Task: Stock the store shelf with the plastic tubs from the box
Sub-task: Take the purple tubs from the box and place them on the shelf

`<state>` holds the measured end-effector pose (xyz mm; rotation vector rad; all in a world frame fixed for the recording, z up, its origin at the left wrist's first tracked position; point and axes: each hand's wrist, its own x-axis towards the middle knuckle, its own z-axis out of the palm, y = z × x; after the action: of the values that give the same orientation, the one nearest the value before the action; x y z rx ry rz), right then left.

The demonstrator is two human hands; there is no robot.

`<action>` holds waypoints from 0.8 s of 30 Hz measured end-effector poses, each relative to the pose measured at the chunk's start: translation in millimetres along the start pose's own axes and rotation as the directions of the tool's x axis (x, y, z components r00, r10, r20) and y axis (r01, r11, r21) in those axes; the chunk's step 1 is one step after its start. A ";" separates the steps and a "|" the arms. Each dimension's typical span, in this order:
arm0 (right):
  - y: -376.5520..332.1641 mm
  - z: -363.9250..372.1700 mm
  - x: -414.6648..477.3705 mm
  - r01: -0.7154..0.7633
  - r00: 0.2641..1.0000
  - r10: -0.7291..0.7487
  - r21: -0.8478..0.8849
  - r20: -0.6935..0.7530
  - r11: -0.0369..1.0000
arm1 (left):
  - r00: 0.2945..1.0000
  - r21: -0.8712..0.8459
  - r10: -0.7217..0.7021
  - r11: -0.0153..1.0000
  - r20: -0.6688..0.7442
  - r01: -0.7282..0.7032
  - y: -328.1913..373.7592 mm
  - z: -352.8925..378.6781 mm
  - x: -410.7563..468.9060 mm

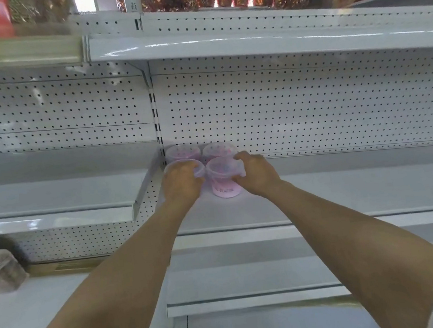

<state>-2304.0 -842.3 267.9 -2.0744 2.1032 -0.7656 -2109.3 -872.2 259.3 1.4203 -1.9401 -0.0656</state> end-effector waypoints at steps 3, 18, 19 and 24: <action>13.7 -29.5 -24.6 0.006 1.000 -0.008 -0.087 -0.030 0.996 | 0.992 -0.070 -0.069 0.995 0.105 0.076 41.2 -7.5 -12.1; 175.8 -228.4 -295.6 -0.256 0.951 0.223 -0.144 -0.215 0.956 | 0.973 -0.294 0.144 0.952 0.179 -0.087 328.1 23.4 -179.1; 188.1 -239.3 -316.1 -0.286 0.942 0.250 -0.146 -0.224 0.947 | 0.967 -0.317 0.168 0.943 0.193 -0.101 348.5 29.3 -192.5; 252.4 -283.7 -403.5 -0.454 0.875 0.408 -0.150 -0.260 0.879 | 0.920 -0.395 0.281 0.905 0.273 -0.159 439.3 61.1 -252.0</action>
<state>-2618.8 -387.3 299.9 -1.5446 2.7399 -0.7622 -2466.5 -508.4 275.6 0.9759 -2.2025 -0.5588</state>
